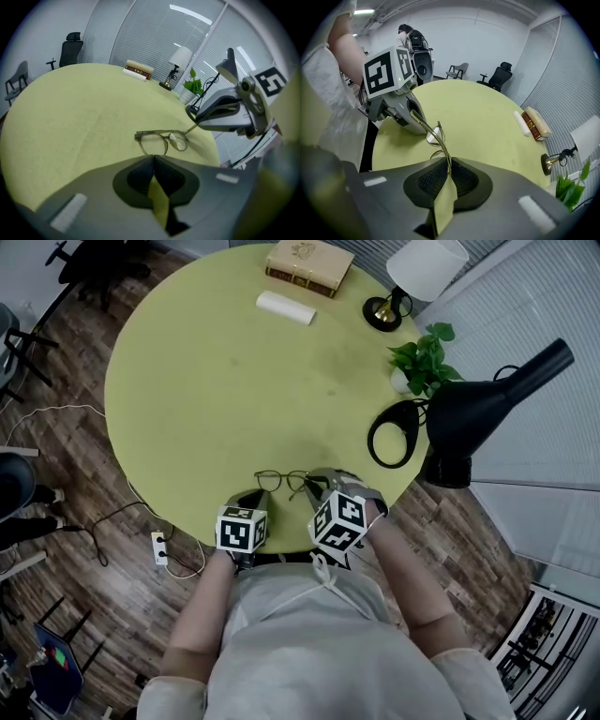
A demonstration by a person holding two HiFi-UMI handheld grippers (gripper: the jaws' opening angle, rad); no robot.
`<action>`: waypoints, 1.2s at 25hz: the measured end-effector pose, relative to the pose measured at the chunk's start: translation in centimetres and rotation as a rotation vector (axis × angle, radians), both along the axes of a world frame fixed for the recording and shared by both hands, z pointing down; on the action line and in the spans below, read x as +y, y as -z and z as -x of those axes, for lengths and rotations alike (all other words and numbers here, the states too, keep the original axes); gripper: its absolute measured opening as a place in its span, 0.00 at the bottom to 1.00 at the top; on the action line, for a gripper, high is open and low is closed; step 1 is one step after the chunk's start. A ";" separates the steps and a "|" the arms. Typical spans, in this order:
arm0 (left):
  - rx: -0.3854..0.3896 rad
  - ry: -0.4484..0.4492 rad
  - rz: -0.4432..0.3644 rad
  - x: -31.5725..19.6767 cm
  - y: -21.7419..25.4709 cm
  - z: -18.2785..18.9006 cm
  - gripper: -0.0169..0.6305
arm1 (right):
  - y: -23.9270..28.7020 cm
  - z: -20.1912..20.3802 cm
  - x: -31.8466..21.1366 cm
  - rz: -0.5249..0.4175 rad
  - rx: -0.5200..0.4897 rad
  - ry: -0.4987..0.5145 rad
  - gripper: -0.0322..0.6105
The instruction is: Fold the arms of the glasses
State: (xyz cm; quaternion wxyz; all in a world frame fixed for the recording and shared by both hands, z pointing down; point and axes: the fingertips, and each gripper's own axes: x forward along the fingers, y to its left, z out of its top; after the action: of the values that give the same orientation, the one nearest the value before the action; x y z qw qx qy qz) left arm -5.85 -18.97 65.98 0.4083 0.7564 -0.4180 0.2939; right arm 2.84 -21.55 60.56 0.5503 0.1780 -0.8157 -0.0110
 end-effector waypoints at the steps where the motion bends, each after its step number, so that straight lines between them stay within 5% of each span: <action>1: 0.003 0.001 0.002 -0.1 0.0 0.0 0.04 | -0.2 0.2 -0.1 0.002 0.002 0.006 0.09; 30: 0.055 0.004 0.034 -0.2 -0.2 0.4 0.04 | -4.2 4.9 -1.5 0.052 0.023 0.148 0.08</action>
State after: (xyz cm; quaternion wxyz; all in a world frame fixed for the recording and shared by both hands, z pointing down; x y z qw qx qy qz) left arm -6.27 -19.19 66.20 0.4332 0.7564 -0.4028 0.2792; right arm -2.02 -23.07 64.80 0.5618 0.1028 -0.8202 -0.0326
